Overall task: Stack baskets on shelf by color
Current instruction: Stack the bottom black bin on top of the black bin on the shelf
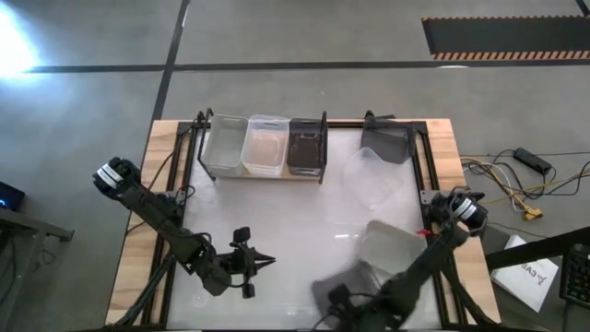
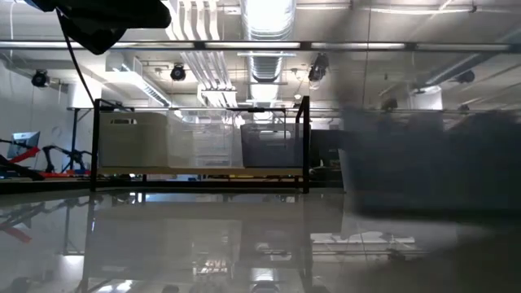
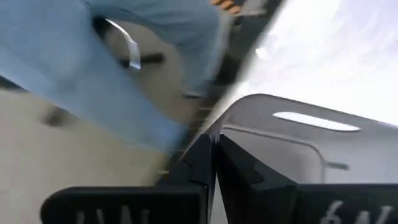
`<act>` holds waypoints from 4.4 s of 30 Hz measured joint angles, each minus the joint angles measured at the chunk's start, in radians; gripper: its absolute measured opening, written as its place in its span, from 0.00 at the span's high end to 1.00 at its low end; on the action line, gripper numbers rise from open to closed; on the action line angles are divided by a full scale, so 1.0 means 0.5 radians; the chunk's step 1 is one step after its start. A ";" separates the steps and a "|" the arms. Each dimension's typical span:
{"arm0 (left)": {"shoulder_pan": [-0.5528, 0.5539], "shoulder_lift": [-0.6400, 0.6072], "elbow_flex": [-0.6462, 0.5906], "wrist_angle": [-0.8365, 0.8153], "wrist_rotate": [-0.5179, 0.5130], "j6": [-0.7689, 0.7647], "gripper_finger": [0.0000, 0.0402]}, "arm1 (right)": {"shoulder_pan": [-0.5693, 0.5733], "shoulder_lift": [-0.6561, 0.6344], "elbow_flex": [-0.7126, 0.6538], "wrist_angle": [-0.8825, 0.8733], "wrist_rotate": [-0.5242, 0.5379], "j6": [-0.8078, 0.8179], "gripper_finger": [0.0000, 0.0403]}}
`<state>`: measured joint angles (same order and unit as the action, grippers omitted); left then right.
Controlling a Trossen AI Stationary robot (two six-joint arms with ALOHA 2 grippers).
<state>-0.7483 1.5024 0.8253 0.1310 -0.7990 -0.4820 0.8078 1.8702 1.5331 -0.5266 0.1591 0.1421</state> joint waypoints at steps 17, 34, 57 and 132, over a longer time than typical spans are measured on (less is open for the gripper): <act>0.000 0.000 -0.001 -0.017 0.000 -0.010 0.99 | -0.544 0.024 -0.008 -0.256 0.122 -1.224 0.93; -0.028 -0.003 -0.001 0.044 -0.101 -0.020 0.99 | -0.588 0.011 0.155 0.039 0.336 0.646 0.50; -0.156 -0.004 -0.026 0.018 -0.154 -0.072 0.99 | -0.568 0.780 1.036 -0.989 -0.004 0.302 0.96; -0.483 -0.123 -0.055 0.037 -0.617 -0.060 0.99 | -2.053 -0.019 0.816 -1.525 0.050 -0.633 0.71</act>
<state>-0.9897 1.4410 0.7979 0.1493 -1.1075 -0.5121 -0.2188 1.8606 1.9411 -1.2892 0.1841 -0.1743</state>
